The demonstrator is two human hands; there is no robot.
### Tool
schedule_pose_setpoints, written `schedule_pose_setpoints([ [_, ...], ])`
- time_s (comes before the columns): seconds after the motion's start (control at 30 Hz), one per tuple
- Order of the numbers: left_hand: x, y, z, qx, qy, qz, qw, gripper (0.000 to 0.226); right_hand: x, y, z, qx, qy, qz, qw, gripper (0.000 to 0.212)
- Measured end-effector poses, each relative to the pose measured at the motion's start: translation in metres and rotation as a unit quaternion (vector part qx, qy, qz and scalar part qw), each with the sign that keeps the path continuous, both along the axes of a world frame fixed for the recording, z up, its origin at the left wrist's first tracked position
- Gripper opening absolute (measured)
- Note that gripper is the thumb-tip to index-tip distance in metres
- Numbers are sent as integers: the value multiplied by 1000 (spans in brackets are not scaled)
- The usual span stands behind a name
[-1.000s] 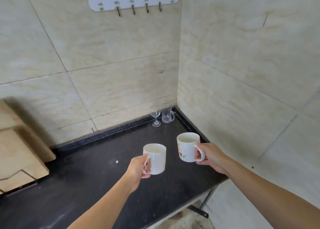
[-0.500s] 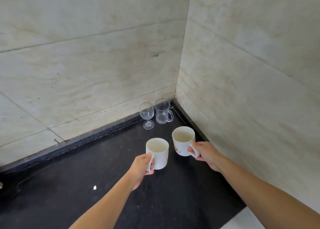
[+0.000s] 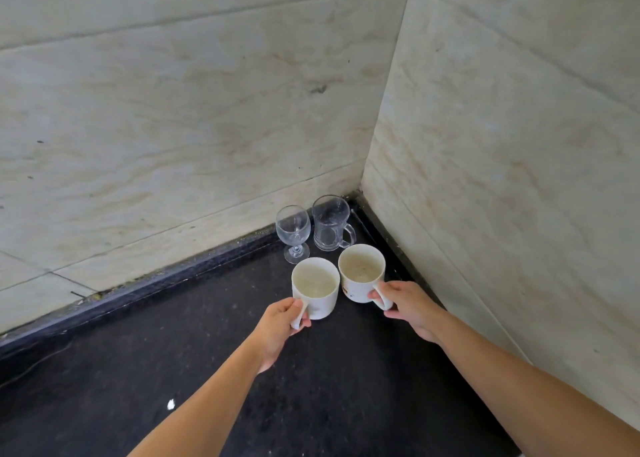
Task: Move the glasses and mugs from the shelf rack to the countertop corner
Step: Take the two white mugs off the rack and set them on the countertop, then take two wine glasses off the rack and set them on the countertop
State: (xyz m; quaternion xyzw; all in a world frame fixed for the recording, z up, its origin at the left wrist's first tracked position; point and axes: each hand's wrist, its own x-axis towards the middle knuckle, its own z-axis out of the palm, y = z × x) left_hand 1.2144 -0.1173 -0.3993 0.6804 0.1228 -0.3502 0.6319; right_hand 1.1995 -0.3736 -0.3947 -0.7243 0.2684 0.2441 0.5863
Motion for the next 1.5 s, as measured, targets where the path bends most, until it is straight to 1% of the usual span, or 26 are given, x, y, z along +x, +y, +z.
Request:
schedule_pose_setpoints([
  [0.17, 5, -1, -13, 39, 5, -2, 999, 32, 9, 1, -11, -24, 13, 16, 1000, 31],
  [0.3, 4, -2, -16, 91, -7, 3, 996, 30, 10, 3, -17, -69, 28, 11, 997, 30],
  [0.37, 3, -3, -12, 129, -29, 7, 991, 26, 10, 5, -15, -119, 11, 13, 993, 35],
  [0.4, 1, -2, -9, 146, -41, 12, 988, 24, 10, 5, -12, -168, -9, 30, 985, 34],
  [0.43, 0, -1, -4, 163, -49, 20, 985, 21, 8, 6, -7, -223, -30, 51, 973, 28],
  [0.47, -3, 2, 2, 182, -53, 29, 982, 19, 7, 6, 0, -271, -47, 69, 959, 27],
  [0.53, -11, 9, 16, 213, -54, 39, 975, 17, 2, 6, 15, -338, -77, 100, 933, 38],
  [0.57, -16, 13, 24, 222, -54, 38, 973, 18, 1, 8, 23, -362, -97, 122, 919, 36],
  [0.63, -30, 22, 41, 235, -59, 28, 970, 21, -2, 17, 41, -381, -136, 185, 896, 25],
  [0.7, -49, 31, 58, 256, -76, 9, 964, 23, -7, 31, 59, -371, -156, 257, 879, 18],
  [0.77, -73, 40, 74, 288, -98, -8, 953, 23, -16, 48, 75, -356, -169, 332, 857, 22],
  [0.83, -104, 48, 90, 330, -113, -14, 937, 25, -28, 67, 88, -355, -195, 404, 820, 28],
  [0.97, -192, 70, 114, 424, -128, 3, 896, 26, -67, 120, 110, -364, -296, 531, 706, 28],
  [1.07, -281, 96, 125, 491, -120, 30, 862, 26, -119, 171, 122, -341, -349, 597, 637, 27],
  [1.17, -377, 126, 137, 541, -86, 70, 834, 26, -184, 230, 131, -306, -387, 654, 573, 26],
  [1.33, -547, 170, 164, 595, -15, 201, 778, 22, -312, 327, 163, -243, -460, 737, 432, 26],
  [1.4, -619, 178, 171, 603, 13, 252, 757, 19, -371, 362, 176, -218, -483, 758, 381, 25],
  [1.5, -729, 184, 177, 617, 48, 304, 724, 16, -470, 409, 191, -181, -513, 780, 309, 24],
])
